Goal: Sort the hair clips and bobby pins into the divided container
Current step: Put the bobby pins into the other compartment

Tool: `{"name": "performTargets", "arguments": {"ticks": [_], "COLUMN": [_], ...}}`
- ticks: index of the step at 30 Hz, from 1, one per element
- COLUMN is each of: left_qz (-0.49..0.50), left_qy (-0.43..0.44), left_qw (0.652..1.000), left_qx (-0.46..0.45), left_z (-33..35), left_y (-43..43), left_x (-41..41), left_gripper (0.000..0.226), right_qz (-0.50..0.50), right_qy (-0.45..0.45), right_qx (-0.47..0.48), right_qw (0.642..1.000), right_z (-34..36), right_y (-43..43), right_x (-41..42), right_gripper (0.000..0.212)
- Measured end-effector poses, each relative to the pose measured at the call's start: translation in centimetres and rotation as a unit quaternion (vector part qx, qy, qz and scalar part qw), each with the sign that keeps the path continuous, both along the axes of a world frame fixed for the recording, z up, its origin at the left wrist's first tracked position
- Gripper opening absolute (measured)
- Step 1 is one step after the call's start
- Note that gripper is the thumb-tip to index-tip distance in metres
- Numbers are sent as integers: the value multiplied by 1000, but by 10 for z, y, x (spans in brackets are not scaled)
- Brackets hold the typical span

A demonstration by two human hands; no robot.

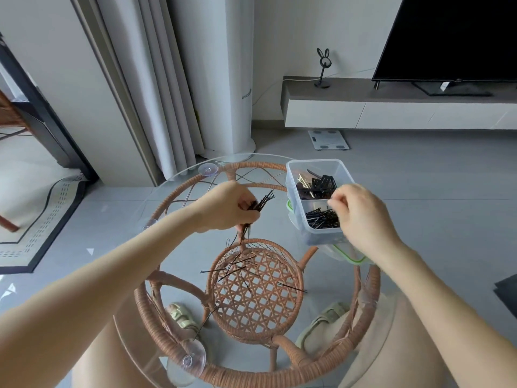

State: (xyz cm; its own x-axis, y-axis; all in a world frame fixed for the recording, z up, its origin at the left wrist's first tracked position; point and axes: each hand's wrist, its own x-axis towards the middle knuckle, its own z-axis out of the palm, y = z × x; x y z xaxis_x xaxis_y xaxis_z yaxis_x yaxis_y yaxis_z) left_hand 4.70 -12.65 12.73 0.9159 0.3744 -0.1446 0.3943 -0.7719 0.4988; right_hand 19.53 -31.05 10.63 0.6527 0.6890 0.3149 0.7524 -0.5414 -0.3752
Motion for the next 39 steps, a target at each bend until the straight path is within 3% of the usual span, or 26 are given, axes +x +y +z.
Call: {"name": "performTargets", "arguments": {"ticks": [6,13,21,25,28,31,35,39], "left_qz": [-95,-220,-275,-261,-235,-159,-63,25], "left_qy": [-20,67,134,93,45,-9,38,104], "left_qw": [992,950,921,945,965,984,992,986], "left_qx": [87,210,242,172,111,75,106,129], "left_z": [24,15,-13,1,16,14,-23,-76], "left_y": [-28,-68,-83,-75,-65,-49,-18,10], "left_x": [69,132,155,142,116,79,20,-30], "left_gripper": [24,27,44,44,35,28,33,47], "right_qz": [62,-39,-38,-16,29,109,137,116], "right_qy": [28,2,6,30,137,204,104,122], "right_qx": [-87,17,2,37,77,-19,-230,-176], "right_qw": [994,999,999,999,987,973,958,970], "right_z": [-15,-15,-16,-3,8,-2,-48,-78], "right_y": [-6,-32,-48,-44,-41,-41,-35,-18], "right_x": [42,64,64,50,24,-12,-45,-65], "right_gripper": [16,18,17,13,7,13,44,19]}}
